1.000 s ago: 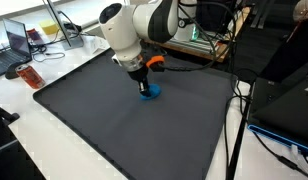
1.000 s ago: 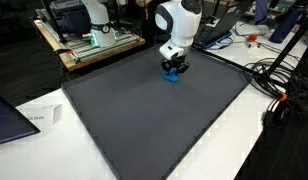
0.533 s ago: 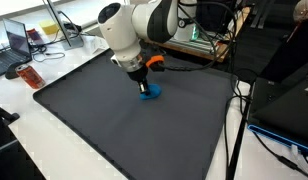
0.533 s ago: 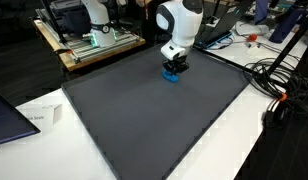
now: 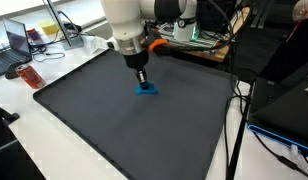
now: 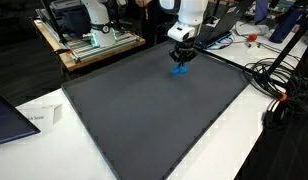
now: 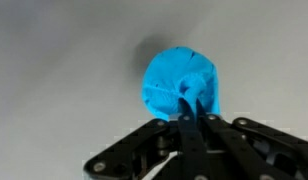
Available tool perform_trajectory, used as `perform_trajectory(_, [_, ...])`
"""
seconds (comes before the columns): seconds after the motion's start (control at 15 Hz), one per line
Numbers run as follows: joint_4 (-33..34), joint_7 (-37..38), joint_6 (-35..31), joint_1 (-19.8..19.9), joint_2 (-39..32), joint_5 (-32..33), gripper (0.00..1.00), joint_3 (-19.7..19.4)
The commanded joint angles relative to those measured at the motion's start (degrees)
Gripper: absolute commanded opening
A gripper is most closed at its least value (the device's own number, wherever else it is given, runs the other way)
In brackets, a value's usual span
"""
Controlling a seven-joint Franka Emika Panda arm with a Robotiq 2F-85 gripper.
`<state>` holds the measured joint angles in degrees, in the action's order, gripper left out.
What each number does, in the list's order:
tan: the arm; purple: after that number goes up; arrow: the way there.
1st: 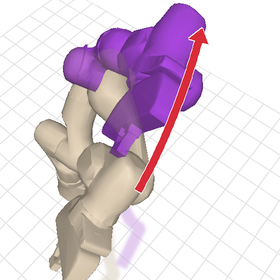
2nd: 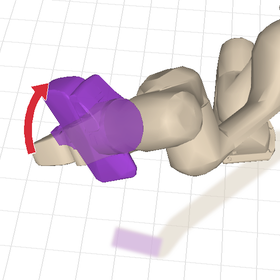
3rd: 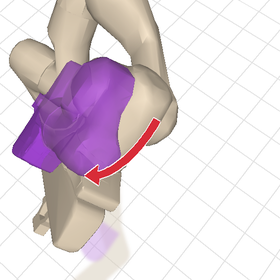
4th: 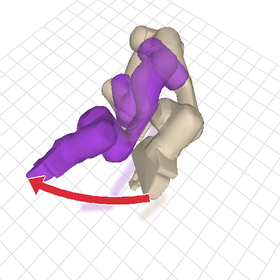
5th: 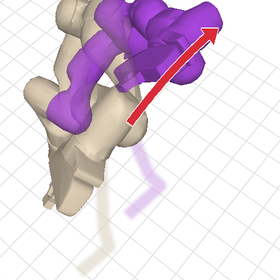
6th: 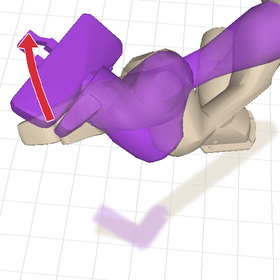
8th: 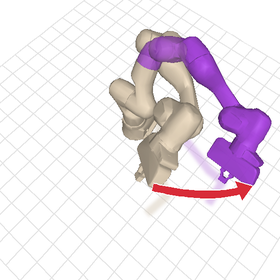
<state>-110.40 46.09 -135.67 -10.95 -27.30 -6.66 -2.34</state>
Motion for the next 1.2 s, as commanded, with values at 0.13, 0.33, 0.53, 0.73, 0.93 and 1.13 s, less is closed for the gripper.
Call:
perform_trajectory(0.13, [-8.27,0.06,-3.91,-0.38,12.9,4.07,0.01,0.02])
perform_trajectory(0.33, [-11.2,1.02,-6.23,0.17,17.89,6.64,0.01,-0.14])
perform_trajectory(0.53, [-14.0,3.32,-10.58,0.64,22.25,11.93,0.01,-0.38])
perform_trajectory(0.73, [-15.96,5.98,-14.63,1.65,25.15,17.28,0.01,-0.01])
perform_trajectory(0.93, [-18.17,9.75,-18.06,2.85,27.63,22.87,0.01,0.35])
perform_trajectory(1.13, [-20.82,13.56,-21.67,4.29,29.8,29.21,0.01,0.84])
